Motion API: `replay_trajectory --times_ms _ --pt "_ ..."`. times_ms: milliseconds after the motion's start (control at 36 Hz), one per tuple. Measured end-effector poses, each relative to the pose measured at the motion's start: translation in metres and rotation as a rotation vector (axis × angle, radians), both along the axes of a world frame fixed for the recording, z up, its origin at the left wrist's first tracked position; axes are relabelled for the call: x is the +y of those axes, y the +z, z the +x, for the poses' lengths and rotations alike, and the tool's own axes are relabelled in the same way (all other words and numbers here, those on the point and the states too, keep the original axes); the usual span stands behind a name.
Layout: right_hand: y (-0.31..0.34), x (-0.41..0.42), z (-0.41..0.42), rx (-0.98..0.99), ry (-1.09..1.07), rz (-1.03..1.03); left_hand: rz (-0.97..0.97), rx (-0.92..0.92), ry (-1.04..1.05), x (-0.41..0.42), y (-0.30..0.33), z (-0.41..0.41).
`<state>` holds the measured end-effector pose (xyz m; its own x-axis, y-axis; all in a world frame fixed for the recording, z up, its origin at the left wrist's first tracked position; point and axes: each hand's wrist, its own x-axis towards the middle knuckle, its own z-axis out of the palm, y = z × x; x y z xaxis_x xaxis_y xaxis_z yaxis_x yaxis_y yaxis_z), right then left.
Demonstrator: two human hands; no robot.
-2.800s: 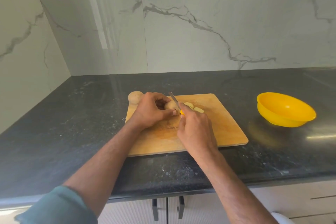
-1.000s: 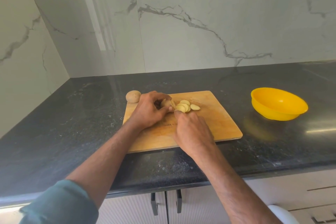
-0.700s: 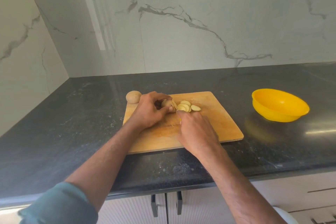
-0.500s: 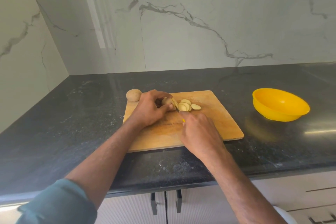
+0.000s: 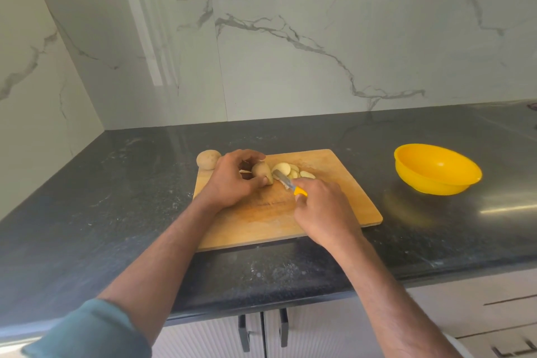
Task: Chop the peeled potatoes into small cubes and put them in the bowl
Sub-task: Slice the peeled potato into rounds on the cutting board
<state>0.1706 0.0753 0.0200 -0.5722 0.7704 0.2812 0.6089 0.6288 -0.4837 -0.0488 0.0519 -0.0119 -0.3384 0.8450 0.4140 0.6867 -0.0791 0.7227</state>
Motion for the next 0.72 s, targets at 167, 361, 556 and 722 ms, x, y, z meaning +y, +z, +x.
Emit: replay_trajectory --times_ms 167,361,556,722 --pt "0.0 -0.001 -0.007 -0.015 -0.005 0.022 -0.029 0.033 0.013 0.002 -0.002 -0.003" --pt "0.002 0.002 -0.013 -0.032 -0.018 0.044 0.0 0.024 0.027 0.001 0.001 -0.001" --pt "0.003 0.01 -0.017 -0.045 -0.027 0.039 -0.01 -0.058 0.015 -0.001 0.001 0.0" --pt "-0.001 0.014 -0.019 -0.012 -0.019 0.047 -0.02 -0.005 0.02 -0.002 0.003 0.002"
